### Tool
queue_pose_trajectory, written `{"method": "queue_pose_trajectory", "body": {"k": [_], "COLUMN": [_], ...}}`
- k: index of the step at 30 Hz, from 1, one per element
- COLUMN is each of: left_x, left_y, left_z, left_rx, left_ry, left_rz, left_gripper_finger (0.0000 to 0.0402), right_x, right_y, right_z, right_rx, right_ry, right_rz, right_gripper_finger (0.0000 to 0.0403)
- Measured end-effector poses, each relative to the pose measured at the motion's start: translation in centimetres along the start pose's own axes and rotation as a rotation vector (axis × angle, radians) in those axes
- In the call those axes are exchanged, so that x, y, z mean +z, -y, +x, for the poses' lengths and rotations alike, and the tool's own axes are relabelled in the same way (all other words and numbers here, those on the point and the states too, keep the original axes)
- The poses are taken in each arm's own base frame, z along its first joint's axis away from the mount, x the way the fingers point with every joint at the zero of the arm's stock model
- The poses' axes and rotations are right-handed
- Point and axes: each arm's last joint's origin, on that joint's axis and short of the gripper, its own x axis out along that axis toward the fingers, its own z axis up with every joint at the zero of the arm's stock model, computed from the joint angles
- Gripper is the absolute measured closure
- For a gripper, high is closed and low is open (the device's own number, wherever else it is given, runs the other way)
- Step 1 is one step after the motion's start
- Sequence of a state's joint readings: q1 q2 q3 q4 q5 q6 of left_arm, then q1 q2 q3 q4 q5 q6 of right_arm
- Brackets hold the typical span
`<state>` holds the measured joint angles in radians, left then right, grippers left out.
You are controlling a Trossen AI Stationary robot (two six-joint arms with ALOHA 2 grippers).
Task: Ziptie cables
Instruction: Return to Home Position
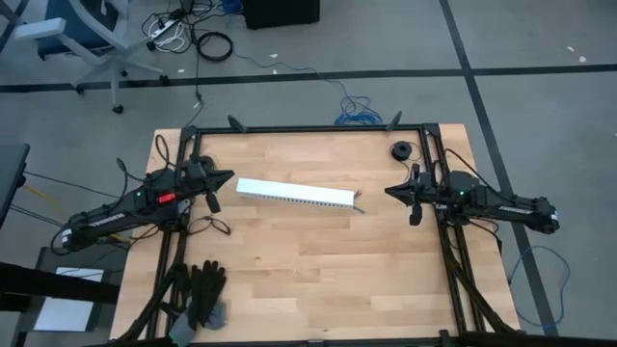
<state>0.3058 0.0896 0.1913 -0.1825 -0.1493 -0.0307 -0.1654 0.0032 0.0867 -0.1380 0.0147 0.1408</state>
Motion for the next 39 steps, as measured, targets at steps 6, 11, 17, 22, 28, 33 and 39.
{"method": "queue_pose_trajectory", "body": {"k": [6, 11, 17, 22, 28, 33, 39], "left_x": [-0.3, -1.3, -3.2, -3.2, -3.2, -3.2, -3.2], "left_y": [-0.2, -0.2, -0.1, 0.0, 0.0, 0.0, 0.0], "left_z": [-0.9, -0.6, 0.4, 0.5, 0.5, 0.5, 0.5], "left_rx": [0.018, 0.021, 0.016, -0.021, -0.022, -0.023, -0.023], "left_ry": [-0.001, -0.038, -0.012, 0.011, 0.008, 0.005, 0.005], "left_rz": [-0.003, -0.019, -0.051, -0.048, -0.053, -0.053, -0.053], "left_gripper_finger": [0.0401, 0.0401, 0.0401, 0.0402, 0.0402, 0.0402, 0.0401], "right_x": [-0.6, -0.8, -0.9, -1.0, -1.0, -1.0, -1.1], "right_y": [0.0, 0.0, 0.0, 0.0, 0.0, 0.0, 0.0], "right_z": [0.5, 0.6, 0.6, 0.7, 0.7, 0.7, 0.7], "right_rx": [0.041, 0.049, 0.037, 0.035, 0.034, 0.034, 0.034], "right_ry": [0.093, 0.098, 0.095, 0.075, 0.074, 0.076, 0.076], "right_rz": [-0.005, -0.004, 0.005, 0.025, 0.024, 0.023, 0.023], "right_gripper_finger": [0.0402, 0.0402, 0.0402, 0.0402, 0.0402, 0.0403, 0.0403]}}
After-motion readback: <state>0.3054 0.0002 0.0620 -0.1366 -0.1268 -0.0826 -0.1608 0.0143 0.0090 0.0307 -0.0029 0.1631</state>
